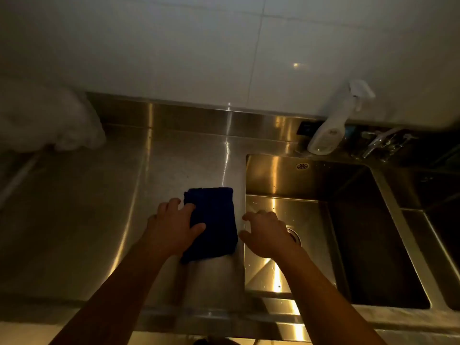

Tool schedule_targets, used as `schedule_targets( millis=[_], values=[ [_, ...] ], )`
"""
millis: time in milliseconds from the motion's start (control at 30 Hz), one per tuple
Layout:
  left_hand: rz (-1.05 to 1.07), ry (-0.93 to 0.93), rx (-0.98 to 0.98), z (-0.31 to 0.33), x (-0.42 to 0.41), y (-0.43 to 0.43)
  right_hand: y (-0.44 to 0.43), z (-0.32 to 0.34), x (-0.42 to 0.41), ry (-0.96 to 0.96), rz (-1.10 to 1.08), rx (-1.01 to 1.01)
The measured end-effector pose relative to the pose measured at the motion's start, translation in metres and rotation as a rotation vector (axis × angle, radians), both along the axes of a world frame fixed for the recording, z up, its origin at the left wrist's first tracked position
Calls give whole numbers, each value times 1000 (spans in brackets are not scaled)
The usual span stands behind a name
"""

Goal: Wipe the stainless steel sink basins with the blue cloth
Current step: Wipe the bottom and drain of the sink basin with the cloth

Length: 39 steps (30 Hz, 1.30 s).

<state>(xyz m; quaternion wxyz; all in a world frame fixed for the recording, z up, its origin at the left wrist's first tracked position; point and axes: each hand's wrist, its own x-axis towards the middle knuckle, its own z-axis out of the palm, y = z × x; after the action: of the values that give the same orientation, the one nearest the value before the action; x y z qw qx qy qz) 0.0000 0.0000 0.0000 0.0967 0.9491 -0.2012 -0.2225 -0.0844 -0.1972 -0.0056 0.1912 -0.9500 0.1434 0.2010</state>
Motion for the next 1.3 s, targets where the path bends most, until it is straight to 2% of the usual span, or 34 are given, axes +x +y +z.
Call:
schedule_targets(
  millis=[200, 333, 633, 967, 1300],
  values=[
    [-25, 10, 24, -20, 24, 9, 28, -22, 29, -65, -111, 57],
    [-1, 9, 10, -29, 38, 11, 43, -47, 50, -132, -110, 13],
    [30, 48, 40, -45, 53, 0, 55, -96, 67, -29, -55, -19],
    [16, 50, 28, -41, 53, -24, 71, -88, 67, -172, -62, 33],
    [7, 24, -39, -36, 39, -39, 66, -88, 41, -209, -91, 66]
  ],
)
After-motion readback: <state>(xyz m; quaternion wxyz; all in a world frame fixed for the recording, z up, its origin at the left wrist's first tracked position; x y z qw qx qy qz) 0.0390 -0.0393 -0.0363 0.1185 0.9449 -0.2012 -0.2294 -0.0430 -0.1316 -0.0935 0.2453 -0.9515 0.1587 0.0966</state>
